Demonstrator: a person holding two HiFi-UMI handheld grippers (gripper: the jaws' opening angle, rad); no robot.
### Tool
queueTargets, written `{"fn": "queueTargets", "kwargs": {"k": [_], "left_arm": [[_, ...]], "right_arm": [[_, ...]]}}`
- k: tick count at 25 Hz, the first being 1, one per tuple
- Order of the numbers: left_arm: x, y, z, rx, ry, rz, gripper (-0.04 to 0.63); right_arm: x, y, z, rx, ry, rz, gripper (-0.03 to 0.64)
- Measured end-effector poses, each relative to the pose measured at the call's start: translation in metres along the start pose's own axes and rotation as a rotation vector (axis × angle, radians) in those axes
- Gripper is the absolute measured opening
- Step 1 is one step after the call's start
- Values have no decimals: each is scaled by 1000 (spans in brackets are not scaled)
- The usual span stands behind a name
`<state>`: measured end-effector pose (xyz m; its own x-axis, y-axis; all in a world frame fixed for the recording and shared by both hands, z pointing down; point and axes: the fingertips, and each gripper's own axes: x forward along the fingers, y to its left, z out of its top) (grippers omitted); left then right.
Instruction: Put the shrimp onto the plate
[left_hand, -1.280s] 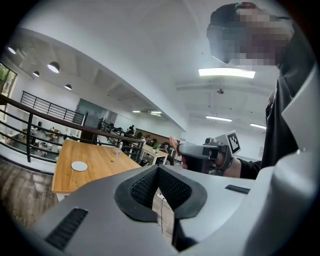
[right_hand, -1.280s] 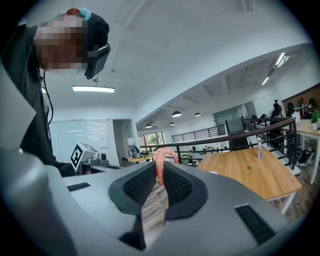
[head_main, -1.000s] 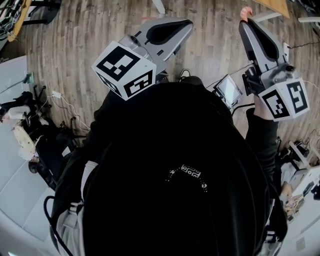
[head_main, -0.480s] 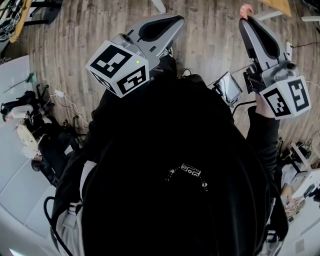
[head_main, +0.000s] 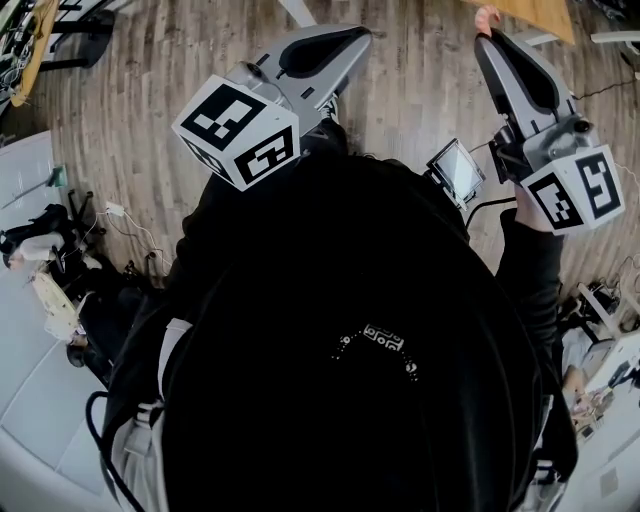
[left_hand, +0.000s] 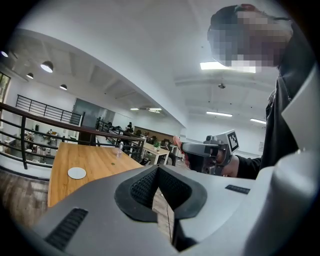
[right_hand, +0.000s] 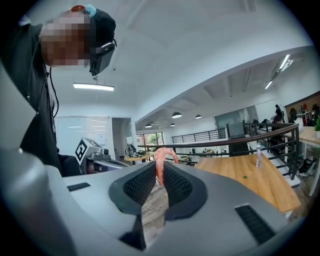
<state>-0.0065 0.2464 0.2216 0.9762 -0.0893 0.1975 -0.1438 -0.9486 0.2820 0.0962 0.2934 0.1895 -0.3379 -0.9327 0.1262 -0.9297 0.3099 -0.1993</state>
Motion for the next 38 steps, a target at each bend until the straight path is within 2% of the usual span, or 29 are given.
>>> {"fn": "queueTargets", "kwargs": {"k": [10, 16, 25, 28, 32, 35, 38], "left_arm": [[6, 74, 16, -38, -1, 8, -2], [10, 148, 40, -65, -8, -7, -2], [11, 155, 55, -40, -25, -58, -2], [18, 182, 61, -31, -21, -79, -2], [24, 196, 65, -24, -18, -104, -2], [30, 239, 70, -36, -19, -123, -2], [33, 262, 68, -49, -19, -139, -2]], "right_arm": [[79, -19, 9, 11, 37, 23, 58], [156, -34, 28, 24, 49, 27, 58], [164, -28, 44, -5, 34, -2, 58], [193, -38, 45, -2, 36, -8, 58], [209, -41, 48, -3, 33, -18, 58], [253, -55, 50, -6, 48, -28, 58], [274, -63, 48, 1, 54, -50, 58]]}}
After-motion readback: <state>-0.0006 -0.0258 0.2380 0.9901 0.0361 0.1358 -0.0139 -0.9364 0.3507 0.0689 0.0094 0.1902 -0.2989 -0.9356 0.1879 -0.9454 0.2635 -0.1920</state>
